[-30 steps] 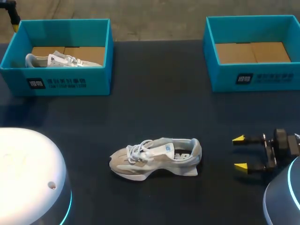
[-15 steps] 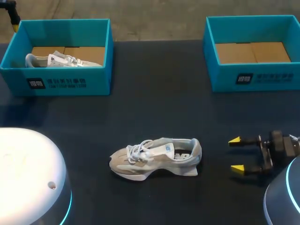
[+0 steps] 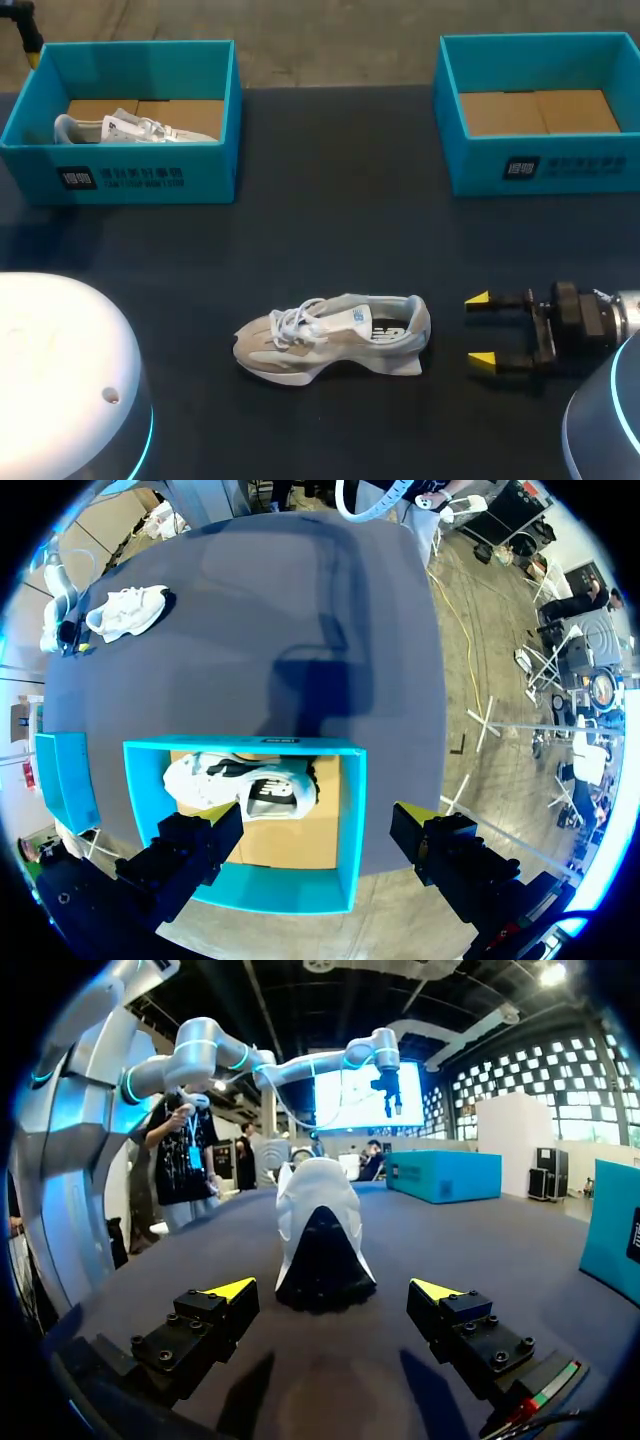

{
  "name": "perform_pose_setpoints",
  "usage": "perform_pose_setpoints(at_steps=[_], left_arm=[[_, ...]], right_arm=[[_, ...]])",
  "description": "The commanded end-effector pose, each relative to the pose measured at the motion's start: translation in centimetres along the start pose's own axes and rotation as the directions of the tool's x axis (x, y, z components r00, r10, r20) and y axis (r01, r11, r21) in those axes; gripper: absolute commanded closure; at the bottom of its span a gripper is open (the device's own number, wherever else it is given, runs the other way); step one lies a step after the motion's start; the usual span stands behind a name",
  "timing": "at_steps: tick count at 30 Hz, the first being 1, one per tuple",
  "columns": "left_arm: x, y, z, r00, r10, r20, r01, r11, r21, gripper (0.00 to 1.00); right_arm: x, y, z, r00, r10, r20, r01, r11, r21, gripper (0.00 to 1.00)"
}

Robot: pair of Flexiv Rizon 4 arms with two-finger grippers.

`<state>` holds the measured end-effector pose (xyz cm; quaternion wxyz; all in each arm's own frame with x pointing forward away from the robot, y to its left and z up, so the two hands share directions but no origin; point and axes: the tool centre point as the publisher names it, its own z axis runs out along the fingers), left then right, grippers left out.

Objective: Take the shoe out of the shoebox, open the shoe tongue, remove and reinsert the insole, then place the shoe into the shoebox

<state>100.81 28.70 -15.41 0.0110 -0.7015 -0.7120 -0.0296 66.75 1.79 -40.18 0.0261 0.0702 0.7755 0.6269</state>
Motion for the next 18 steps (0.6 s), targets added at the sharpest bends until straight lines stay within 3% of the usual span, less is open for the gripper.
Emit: perform_pose_setpoints(at_steps=[1,18], left_arm=[[0.0,-0.1,0.0,1.000,0.001,-0.002,-0.001,1.000,-0.002,0.00],[0.0,-0.1,0.0,1.000,0.001,-0.002,-0.001,1.000,-0.002,0.00]], right_arm=[[-0.1,0.2,1.0,1.000,-0.011,-0.001,0.011,1.000,0.003,0.00],[0.4,1.5,4.7,0.999,-0.052,-0.017,0.052,0.998,0.032,0.00]])
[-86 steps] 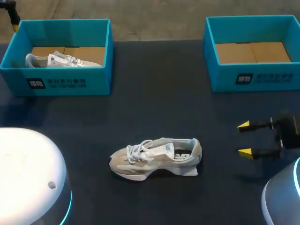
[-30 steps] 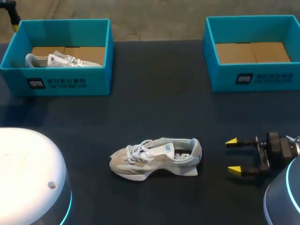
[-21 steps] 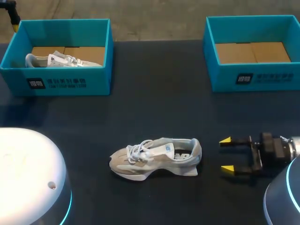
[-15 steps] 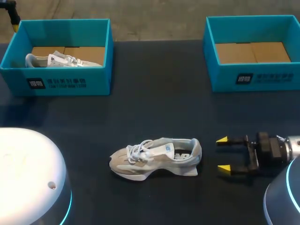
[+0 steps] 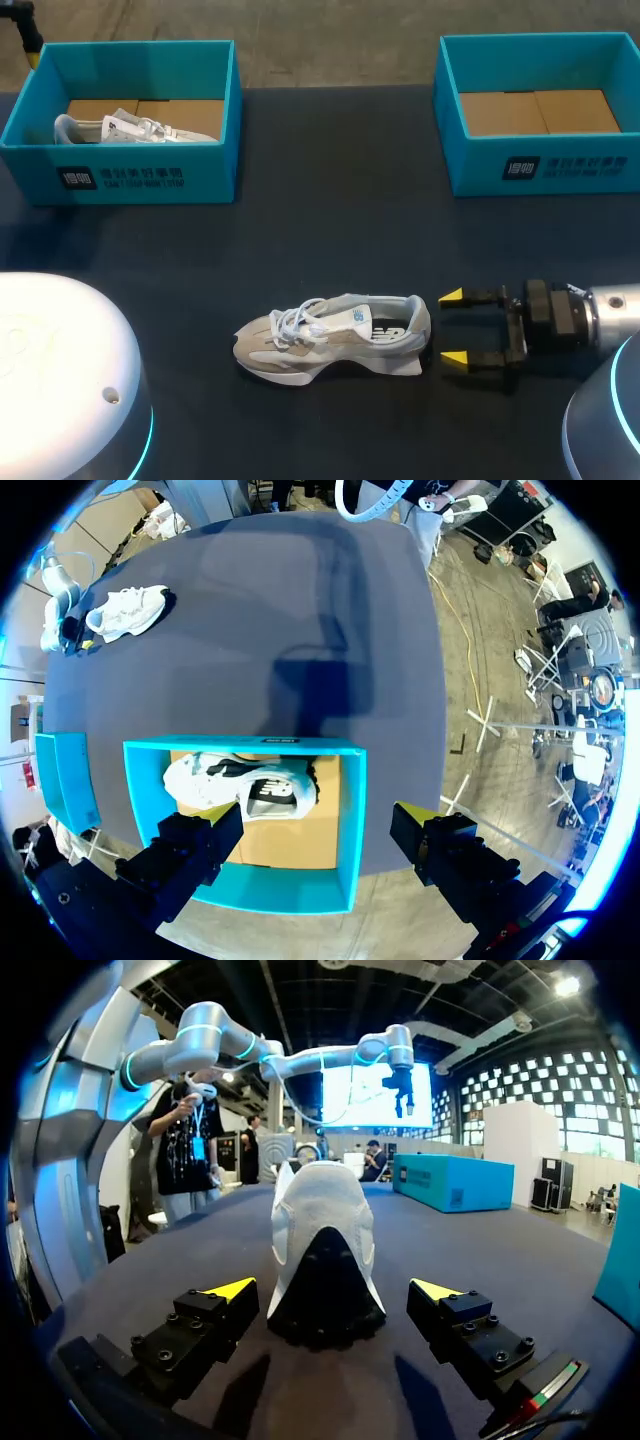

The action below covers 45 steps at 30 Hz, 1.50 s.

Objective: Take the shoe out of the shoebox, open the shoe tongue, remove and reinsert the insole, then place the shoe into the shoebox

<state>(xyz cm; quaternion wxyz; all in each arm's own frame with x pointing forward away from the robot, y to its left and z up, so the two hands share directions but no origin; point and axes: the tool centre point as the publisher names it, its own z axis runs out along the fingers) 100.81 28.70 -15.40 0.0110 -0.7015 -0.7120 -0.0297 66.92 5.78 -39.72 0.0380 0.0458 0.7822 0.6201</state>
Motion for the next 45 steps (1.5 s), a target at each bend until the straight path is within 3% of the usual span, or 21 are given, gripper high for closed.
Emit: perform_pose_setpoints(at_steps=[1,19,45], left_arm=[[0.0,-0.1,0.0,1.000,0.001,-0.002,-0.001,1.000,-0.002,0.00],[0.0,-0.1,0.0,1.000,0.001,-0.002,-0.001,1.000,-0.002,0.00],[0.0,-0.1,0.0,1.000,0.001,-0.002,-0.001,1.000,-0.002,0.00]], right_arm=[[0.0,0.3,1.1,1.000,0.002,-0.005,-0.002,1.000,0.017,0.00],[0.7,0.6,3.7,0.999,-0.021,-0.040,0.021,1.000,0.010,0.00],[0.8,0.8,5.6,0.997,-0.046,-0.060,0.046,0.999,-0.001,0.00]])
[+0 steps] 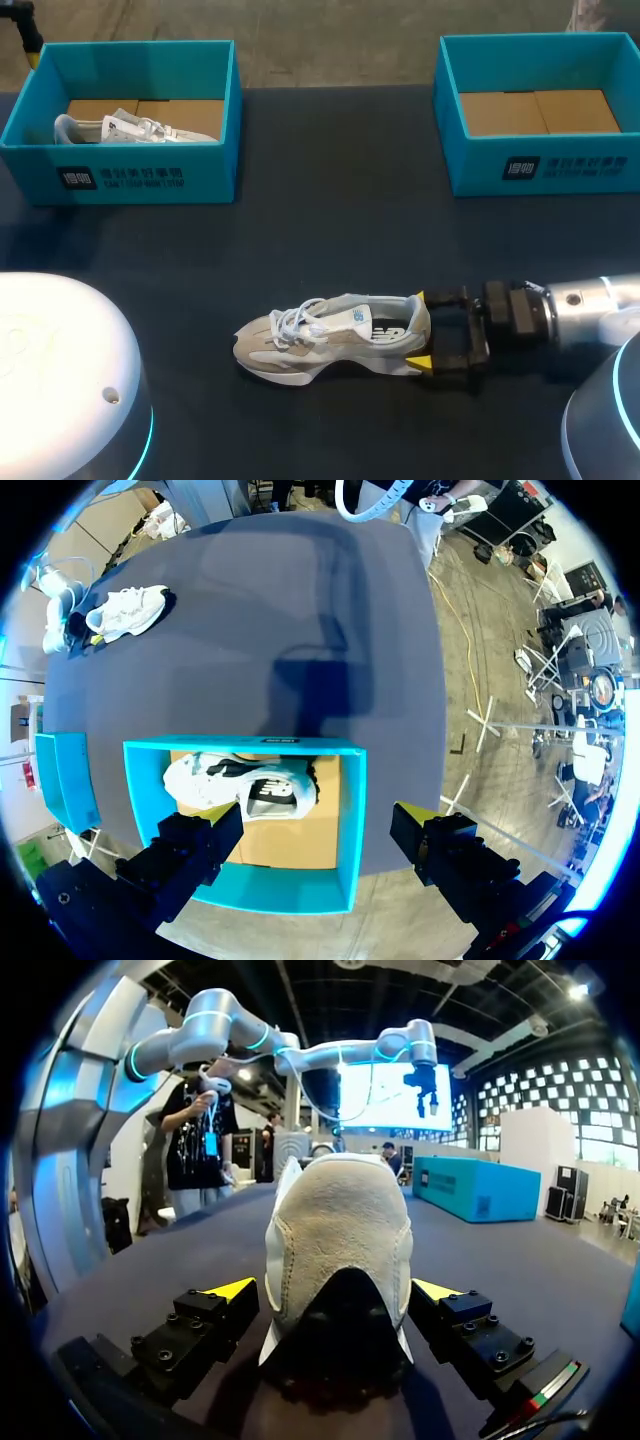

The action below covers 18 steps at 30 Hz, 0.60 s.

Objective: Take the shoe out of the shoebox, open the shoe tongue, remove and reinsert the insole, then place the shoe into the shoebox

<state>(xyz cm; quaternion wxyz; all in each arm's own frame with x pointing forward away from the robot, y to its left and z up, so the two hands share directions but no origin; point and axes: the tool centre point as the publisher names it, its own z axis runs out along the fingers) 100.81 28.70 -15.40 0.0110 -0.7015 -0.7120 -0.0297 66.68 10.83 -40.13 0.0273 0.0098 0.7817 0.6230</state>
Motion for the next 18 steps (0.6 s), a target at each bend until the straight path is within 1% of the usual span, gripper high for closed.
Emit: perform_pose_setpoints(at_steps=[1,11,18], left_arm=[[0.03,-0.15,-0.03,1.000,0.001,-0.002,-0.001,1.000,-0.002,0.00],[0.03,-0.15,-0.03,1.000,0.001,-0.002,-0.001,1.000,-0.002,0.00],[0.03,-0.15,-0.03,1.000,0.001,-0.002,-0.001,1.000,-0.002,0.00]], right_arm=[[-0.14,0.04,0.77,1.000,-0.005,0.001,0.005,1.000,0.010,0.00],[-0.46,-0.40,1.23,1.000,-0.006,-0.001,0.006,1.000,0.020,0.00],[-0.38,-0.37,1.71,1.000,-0.006,-0.007,0.006,0.999,0.034,0.00]])
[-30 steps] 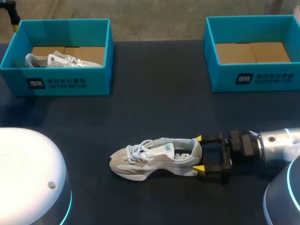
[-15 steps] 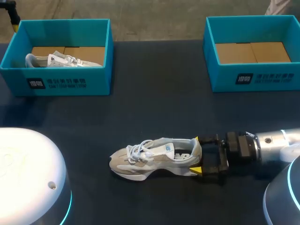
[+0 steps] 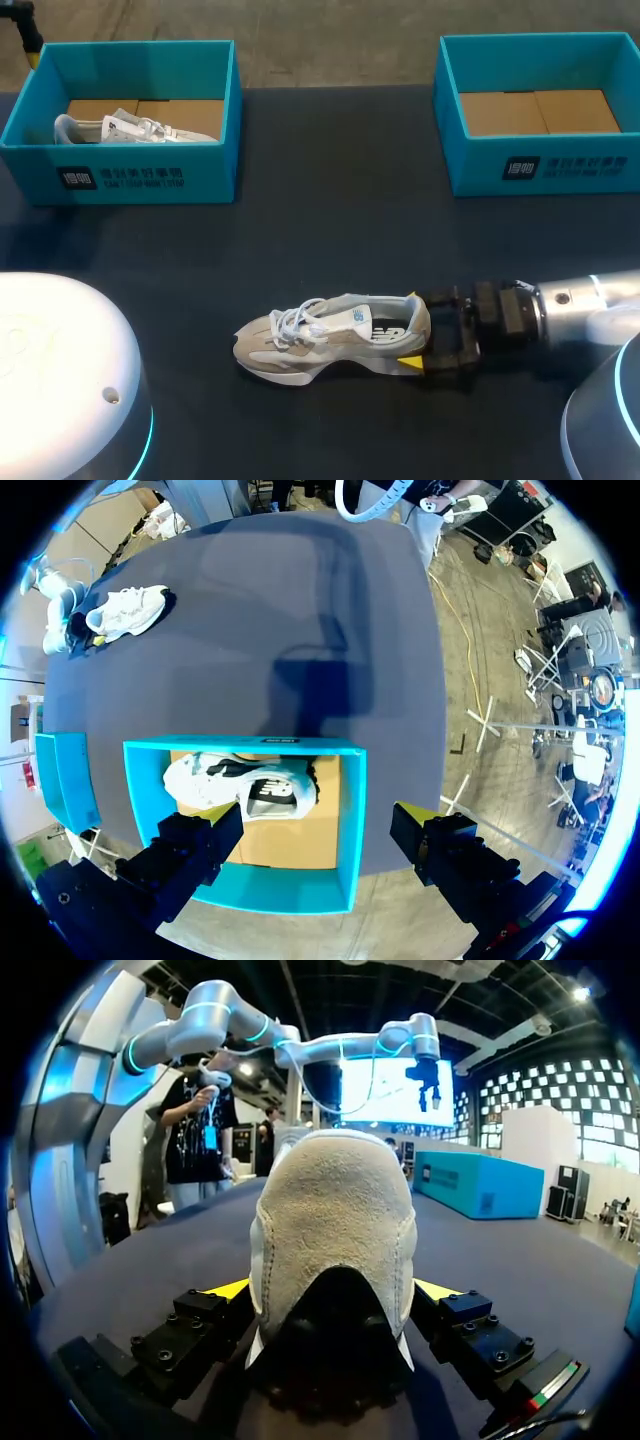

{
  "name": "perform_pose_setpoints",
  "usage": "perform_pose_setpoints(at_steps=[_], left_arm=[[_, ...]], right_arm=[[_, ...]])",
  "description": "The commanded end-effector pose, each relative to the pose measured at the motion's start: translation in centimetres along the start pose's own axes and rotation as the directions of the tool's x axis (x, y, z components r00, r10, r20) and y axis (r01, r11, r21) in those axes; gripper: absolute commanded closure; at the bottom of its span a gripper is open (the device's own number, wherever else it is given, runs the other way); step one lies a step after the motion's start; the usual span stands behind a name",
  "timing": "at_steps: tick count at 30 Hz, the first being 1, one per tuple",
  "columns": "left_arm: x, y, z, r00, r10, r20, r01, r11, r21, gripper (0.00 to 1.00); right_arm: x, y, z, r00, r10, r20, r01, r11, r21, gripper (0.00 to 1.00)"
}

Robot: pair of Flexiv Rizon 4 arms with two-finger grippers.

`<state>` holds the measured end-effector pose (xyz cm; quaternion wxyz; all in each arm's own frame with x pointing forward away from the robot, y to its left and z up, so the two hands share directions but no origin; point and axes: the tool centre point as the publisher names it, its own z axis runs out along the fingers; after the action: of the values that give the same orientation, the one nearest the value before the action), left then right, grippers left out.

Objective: Take the shoe out of the shoebox, open the shoe tongue, remove and reinsert the insole, then place the shoe into the shoebox

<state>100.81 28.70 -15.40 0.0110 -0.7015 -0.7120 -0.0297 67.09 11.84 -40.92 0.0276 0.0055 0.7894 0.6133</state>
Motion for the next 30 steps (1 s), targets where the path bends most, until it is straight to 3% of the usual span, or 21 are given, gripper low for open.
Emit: perform_pose_setpoints(at_steps=[1,30], left_arm=[[0.0,-0.1,0.0,1.000,0.001,-0.002,-0.001,1.000,-0.002,0.00],[0.0,-0.1,0.0,1.000,0.001,-0.002,-0.001,1.000,-0.002,0.00]], right_arm=[[0.0,0.2,0.6,1.000,0.001,-0.003,-0.001,1.000,0.010,0.00],[0.0,-0.1,1.8,1.000,0.000,-0.031,0.000,1.000,0.014,0.00]])
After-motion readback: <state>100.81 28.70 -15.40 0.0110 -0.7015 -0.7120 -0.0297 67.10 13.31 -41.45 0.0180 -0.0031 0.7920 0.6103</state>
